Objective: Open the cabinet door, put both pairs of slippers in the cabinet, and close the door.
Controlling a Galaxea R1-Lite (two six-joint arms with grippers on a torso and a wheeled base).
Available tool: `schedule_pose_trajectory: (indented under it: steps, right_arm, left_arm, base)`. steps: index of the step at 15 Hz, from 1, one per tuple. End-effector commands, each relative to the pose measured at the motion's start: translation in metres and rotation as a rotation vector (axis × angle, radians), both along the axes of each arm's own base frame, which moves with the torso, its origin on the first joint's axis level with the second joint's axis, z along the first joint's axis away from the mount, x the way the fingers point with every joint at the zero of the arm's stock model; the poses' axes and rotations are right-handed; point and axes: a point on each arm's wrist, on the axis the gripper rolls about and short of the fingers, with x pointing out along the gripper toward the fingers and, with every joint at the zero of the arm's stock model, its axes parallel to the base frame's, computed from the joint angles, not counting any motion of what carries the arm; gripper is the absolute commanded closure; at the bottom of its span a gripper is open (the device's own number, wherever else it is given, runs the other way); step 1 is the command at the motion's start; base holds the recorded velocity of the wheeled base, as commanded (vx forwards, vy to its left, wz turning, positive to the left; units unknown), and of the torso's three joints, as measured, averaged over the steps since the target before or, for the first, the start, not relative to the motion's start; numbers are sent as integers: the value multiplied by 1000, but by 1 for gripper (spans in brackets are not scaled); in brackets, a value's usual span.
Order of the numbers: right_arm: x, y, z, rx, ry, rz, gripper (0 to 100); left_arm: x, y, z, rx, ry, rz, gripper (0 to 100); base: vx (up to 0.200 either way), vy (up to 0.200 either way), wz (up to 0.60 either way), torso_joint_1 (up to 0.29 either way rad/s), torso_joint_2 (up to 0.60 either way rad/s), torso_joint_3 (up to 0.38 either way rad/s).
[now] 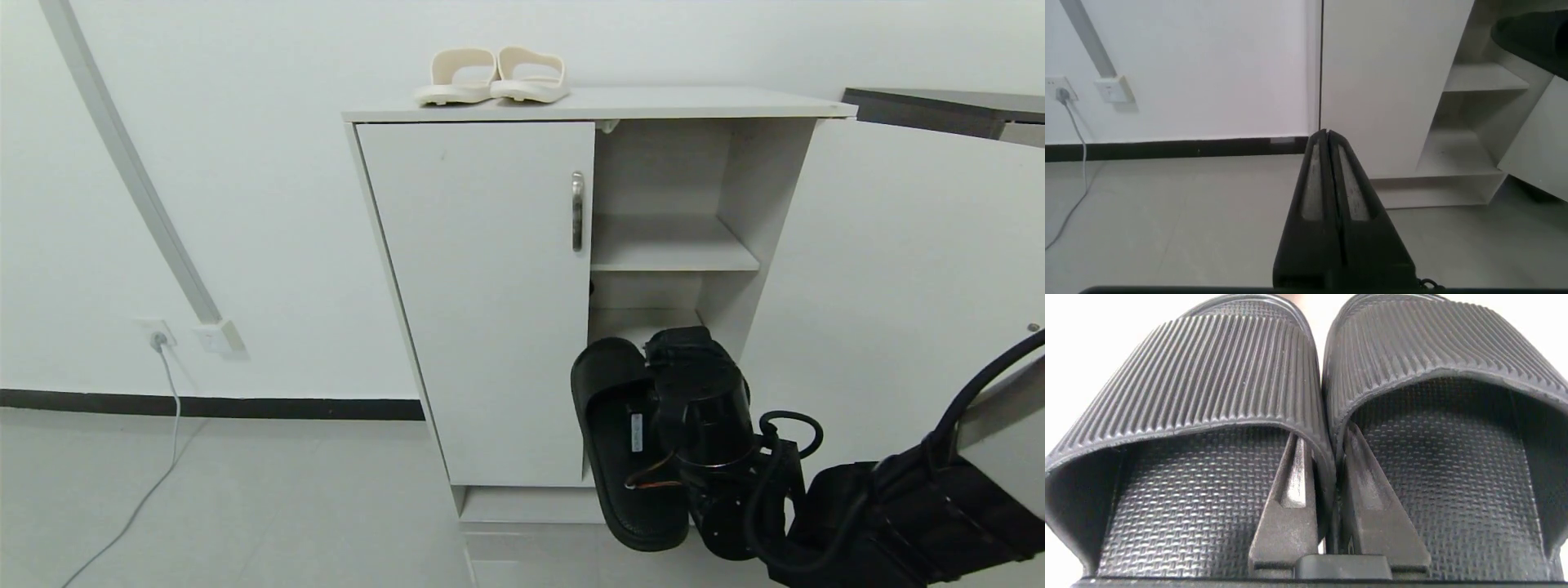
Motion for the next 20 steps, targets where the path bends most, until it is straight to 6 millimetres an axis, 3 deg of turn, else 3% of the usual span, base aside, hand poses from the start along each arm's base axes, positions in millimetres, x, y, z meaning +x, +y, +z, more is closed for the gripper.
schedule_pose_trajectory:
  steps: [1, 4, 13, 20]
  right_arm:
    - [2, 1, -7, -13, 12, -3, 100]
    - [13, -2, -20, -21, 34, -34, 100]
    - [43, 1, -50, 2, 42, -84, 100]
    - [49, 1, -57, 19, 52, -53, 100]
  left_arm:
    - [0, 0, 0, 0, 3, -1, 100]
    - [0, 0, 0, 0, 3, 1, 100]
    - [0, 0, 0, 2, 3, -1, 100]
    - [0, 0, 0, 3, 3, -1, 100]
  base:
    - [0, -200, 0, 7, 2, 7]
    - [0, -200, 0, 7, -1, 1]
    - [0, 0, 0, 0, 0, 0]
    - [0, 0, 0, 0, 0, -14]
